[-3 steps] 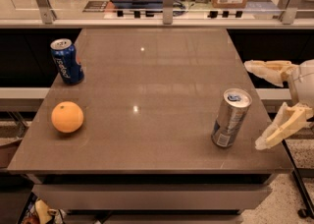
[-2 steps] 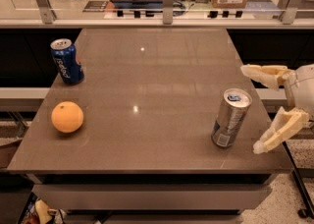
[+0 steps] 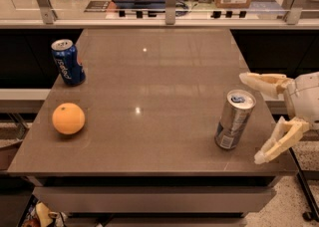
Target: Move redbull can near orange
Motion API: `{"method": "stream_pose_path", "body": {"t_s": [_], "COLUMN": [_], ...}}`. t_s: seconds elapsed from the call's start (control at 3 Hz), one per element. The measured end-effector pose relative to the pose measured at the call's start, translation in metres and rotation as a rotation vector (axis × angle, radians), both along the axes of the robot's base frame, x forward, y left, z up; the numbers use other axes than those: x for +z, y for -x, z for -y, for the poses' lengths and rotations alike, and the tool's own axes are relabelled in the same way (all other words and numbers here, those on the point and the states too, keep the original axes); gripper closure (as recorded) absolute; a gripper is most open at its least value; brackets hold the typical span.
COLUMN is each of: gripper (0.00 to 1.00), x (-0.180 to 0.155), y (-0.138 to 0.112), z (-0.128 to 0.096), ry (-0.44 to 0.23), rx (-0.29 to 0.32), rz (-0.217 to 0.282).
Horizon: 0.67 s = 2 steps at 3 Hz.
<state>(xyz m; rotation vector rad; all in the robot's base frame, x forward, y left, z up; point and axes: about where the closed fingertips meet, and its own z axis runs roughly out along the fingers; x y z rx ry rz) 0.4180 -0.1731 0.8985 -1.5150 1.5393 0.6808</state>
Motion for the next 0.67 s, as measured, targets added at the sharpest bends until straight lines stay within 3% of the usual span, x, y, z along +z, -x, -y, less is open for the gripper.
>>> {"method": "stream_pose_path", "body": {"t_s": [0.33,0.67], "gripper": [0.17,0.41], "x": [0.0004,0.0008], "y": [0.0,0.0], "z": [-0.002,-0.004], "ry": [0.001,0.001], "rx": [0.004,0.007], "rz": [0.001,0.001]}}
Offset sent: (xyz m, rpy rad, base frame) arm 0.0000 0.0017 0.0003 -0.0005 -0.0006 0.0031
